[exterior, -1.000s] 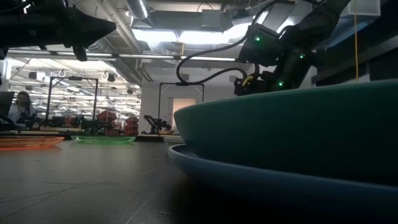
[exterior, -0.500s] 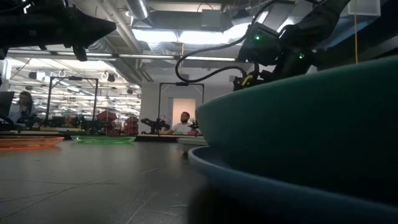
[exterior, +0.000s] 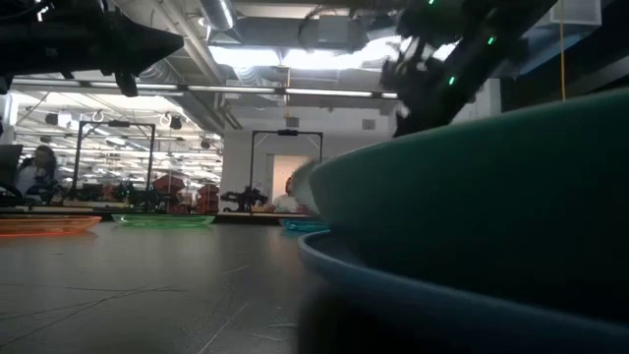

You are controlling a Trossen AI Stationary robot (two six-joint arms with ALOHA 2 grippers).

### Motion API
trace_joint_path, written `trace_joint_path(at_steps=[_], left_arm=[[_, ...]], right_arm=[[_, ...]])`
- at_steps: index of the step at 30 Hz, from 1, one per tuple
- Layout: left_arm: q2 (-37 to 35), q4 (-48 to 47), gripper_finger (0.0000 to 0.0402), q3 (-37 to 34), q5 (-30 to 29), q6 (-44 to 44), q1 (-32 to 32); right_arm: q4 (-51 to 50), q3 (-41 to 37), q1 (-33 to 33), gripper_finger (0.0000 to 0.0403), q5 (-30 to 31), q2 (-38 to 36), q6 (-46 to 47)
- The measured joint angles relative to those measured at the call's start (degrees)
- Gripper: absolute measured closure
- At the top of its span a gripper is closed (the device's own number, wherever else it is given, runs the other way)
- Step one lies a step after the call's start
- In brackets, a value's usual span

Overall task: Stack plastic plates
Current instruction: Stack the gray plates on top of the pink plate

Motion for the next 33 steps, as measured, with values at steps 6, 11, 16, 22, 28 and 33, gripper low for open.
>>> trace_joint_path(at_steps=[6, 11, 16, 22, 28, 33], left_arm=[[0.0, 0.0, 0.04, 0.0, 0.0, 0.0, 0.0], [0.0, 0.0, 0.04, 0.0, -0.1, 0.0, 0.0], [0.0, 0.0, 0.04, 0.0, -0.5, 0.0, 0.0], [0.0, 0.0, 0.04, 0.0, -0.8, 0.0, 0.0], [0.0, -0.1, 0.04, 0.1, -0.9, 0.0, 0.0], [0.0, -0.2, 0.04, 0.1, -1.0, 0.0, 0.0]], right_arm=[[-4.4, 0.0, 0.0, 0.0402, -4.5, -9.3, 0.2], [-5.2, 0.0, 0.9, 0.0401, -15.4, -13.7, 2.0], [-5.2, -0.2, 8.0, 0.0401, -19.9, -13.7, 3.7], [-4.2, -0.2, 19.4, 0.04, -14.7, -11.7, 3.6], [-3.1, -0.2, 26.6, 0.04, -12.9, -5.6, 4.6], [-0.5, -0.2, 29.6, 0.04, -12.9, -0.1, 4.7]])
